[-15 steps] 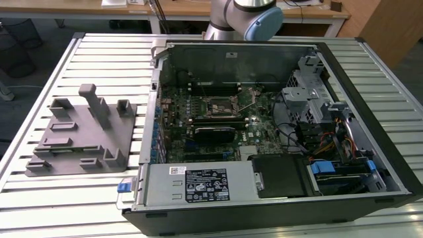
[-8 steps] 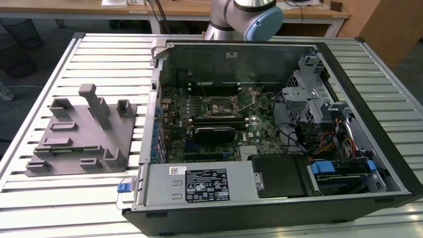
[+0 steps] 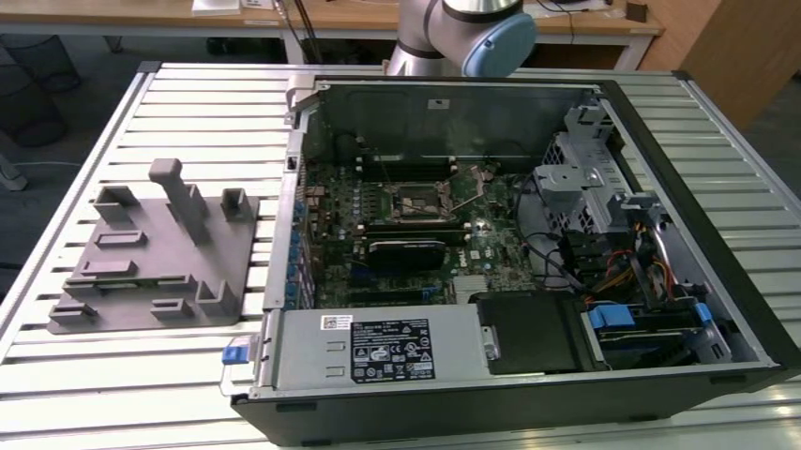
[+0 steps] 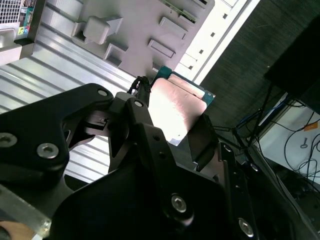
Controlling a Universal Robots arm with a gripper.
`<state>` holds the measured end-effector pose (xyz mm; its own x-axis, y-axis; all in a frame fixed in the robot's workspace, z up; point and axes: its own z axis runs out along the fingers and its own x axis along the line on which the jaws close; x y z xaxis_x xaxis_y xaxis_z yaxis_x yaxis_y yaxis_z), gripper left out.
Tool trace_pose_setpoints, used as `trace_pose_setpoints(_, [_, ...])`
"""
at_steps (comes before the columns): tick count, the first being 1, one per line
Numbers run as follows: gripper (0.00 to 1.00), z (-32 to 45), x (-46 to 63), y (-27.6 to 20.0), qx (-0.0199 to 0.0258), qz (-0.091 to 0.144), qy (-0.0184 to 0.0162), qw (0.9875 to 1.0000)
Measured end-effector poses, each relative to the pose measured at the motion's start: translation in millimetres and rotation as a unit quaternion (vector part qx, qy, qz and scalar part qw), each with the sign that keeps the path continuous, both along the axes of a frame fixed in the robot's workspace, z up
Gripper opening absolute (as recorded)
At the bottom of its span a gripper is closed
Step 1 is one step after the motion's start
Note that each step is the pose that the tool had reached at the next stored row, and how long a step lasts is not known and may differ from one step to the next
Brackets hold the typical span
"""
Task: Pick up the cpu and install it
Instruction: 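Pick up the cpu and move it towards the insertion slot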
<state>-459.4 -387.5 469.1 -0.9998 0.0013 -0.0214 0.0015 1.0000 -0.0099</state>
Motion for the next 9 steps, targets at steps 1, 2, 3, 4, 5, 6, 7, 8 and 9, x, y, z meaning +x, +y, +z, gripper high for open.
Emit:
trace_pose_setpoints(1, [0.54,0.0,0.1,0.0,0.0000,0.000,0.0000,1.0000])
trace_pose_setpoints(2, [0.54,0.0,0.5,0.1,0.0000,0.000,0.0000,1.0000])
trace_pose_setpoints(3, [0.54,0.1,1.1,0.0,0.0000,0.000,0.0001,1.0000])
trace_pose_setpoints(4, [0.54,0.0,1.8,0.0,0.0000,0.000,0.0000,1.0000])
trace_pose_setpoints(5, [0.54,0.0,2.5,0.0,0.0000,0.000,0.0000,1.0000])
trace_pose_setpoints(6, [0.54,0.0,3.4,0.0,0.0000,0.000,0.0000,1.0000])
trace_pose_setpoints(7, [0.54,-0.1,4.5,0.0,0.0000,0.000,-0.0001,1.0000])
trace_pose_setpoints(8, [0.54,0.0,5.6,0.0,0.0000,0.000,0.0000,1.0000])
trace_pose_setpoints(9, [0.54,0.0,6.6,0.0,0.0000,0.000,0.0000,1.0000])
